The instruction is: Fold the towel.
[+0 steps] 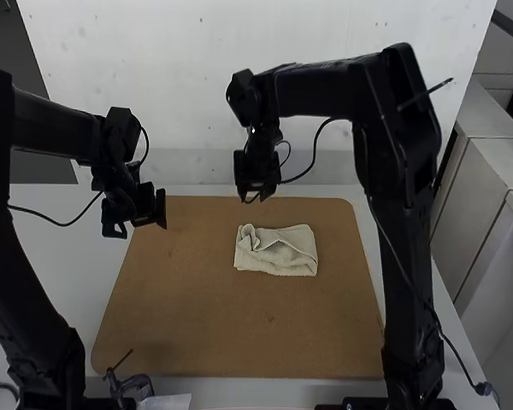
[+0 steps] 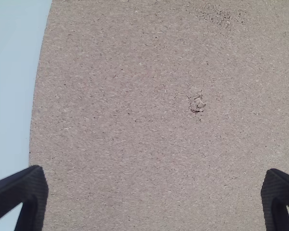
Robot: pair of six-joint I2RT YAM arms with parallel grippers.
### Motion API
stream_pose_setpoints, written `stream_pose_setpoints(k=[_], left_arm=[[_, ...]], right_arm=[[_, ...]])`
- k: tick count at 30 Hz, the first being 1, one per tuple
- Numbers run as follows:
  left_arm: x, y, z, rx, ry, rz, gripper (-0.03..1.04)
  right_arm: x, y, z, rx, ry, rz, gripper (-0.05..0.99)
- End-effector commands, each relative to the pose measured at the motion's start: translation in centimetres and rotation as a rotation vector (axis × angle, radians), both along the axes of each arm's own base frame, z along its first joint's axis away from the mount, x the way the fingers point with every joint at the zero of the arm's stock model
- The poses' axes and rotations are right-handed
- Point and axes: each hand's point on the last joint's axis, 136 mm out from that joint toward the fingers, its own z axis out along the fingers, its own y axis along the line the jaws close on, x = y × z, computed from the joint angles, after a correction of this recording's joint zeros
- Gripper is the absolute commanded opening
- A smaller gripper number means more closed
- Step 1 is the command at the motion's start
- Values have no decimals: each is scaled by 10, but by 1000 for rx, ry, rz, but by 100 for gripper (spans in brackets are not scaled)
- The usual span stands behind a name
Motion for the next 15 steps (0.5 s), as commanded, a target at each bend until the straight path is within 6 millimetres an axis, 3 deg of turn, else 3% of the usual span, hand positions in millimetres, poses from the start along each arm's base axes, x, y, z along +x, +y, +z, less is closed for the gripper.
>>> stream_pose_setpoints(k=[1,2,10,15], left_arm=[[0,0,9,-8,-34,-10,101],[0,0,10,-8,-37,-10,101],[-4,0,5,-9,-39,-12,101],[-4,3,5,-7,-40,-2,101]], right_arm=[[4,-18,5,13,6,-58,10],[2,-22,-1,2,17,-62,2],[-11,-28,-64,-98,92,-51,1],[-18,-16,-78,-107,102,-20,1]])
